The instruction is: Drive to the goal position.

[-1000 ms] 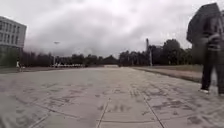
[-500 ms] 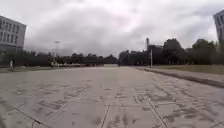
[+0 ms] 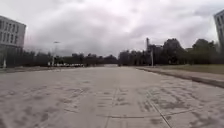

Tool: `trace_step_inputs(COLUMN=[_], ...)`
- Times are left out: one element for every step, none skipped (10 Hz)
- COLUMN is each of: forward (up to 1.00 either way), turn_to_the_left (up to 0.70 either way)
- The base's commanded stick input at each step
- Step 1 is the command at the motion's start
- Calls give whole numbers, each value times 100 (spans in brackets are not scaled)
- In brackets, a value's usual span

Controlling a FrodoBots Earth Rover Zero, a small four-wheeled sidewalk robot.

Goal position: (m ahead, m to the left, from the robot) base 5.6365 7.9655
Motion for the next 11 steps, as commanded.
trace_step_inputs(forward=[70, 70, 70, 70, 70, 70, 70, 70, 70, 70, 70], turn_to_the_left=[1, 1, 1, 1, 1, 1, 1, 1, 1, 1, 1])
